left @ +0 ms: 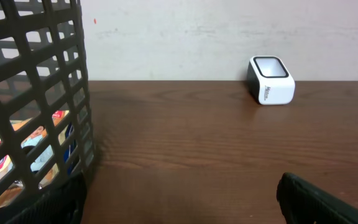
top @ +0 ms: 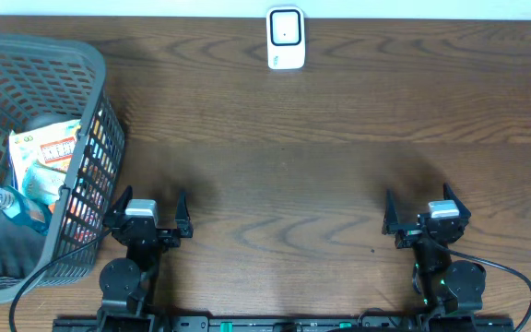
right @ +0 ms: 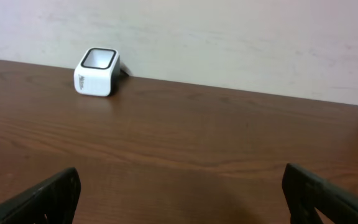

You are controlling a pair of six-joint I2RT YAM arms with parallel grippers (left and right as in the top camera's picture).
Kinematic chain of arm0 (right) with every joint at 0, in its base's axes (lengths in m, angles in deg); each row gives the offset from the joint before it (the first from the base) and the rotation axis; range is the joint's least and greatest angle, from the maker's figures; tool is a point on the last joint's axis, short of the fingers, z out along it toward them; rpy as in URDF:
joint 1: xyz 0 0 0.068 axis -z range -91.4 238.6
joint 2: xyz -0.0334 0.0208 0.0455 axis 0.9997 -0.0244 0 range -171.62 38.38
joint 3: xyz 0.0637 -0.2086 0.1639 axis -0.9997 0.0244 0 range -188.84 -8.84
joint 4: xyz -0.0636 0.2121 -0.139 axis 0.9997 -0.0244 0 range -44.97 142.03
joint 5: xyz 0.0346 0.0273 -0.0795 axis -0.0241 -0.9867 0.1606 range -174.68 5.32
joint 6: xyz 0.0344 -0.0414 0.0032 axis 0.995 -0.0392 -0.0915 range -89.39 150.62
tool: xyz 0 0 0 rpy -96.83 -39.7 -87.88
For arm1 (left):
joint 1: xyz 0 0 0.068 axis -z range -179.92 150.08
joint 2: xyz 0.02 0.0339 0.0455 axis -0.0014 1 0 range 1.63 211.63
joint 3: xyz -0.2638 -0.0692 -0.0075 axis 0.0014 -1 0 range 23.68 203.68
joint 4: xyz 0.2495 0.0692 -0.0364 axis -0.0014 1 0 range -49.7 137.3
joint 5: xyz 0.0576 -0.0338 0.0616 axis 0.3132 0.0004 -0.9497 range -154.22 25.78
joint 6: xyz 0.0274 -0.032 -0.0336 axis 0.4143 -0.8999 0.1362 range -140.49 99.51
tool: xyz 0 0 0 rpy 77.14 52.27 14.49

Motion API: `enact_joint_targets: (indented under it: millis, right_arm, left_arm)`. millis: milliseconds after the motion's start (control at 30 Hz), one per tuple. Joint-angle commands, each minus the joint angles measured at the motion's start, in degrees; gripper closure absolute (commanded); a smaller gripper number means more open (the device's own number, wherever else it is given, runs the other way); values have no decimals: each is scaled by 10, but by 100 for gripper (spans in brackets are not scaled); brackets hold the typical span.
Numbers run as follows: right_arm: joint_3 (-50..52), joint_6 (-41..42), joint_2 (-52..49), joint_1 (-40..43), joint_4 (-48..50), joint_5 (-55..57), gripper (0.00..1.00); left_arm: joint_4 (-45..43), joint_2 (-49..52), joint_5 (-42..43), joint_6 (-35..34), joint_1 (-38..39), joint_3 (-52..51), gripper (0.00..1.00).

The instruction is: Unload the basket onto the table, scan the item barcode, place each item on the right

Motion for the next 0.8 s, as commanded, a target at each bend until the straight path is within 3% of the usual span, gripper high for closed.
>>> enact_joint_targets:
  millis: [0,167,333,400,767]
  right_arm:
    - [0,9,-1,5,-2,-3,1]
    - [0,9,-1,5,-2,-3,1]
    - [0,9,-1,5,-2,-3,1]
    - [0,9,-1,5,-2,-3,1]
    - [0,9,-1,5,-2,-3,1]
  left_arm:
    - [21,2,-16,10,-3,-10,2]
    - [21,2,-2,-8,-3,-10,2]
    - [19,2,133,-28,-3,2,2]
    - [22,3,151,-40,-3,11,3]
    - [127,84,181,-61,-3,175,2]
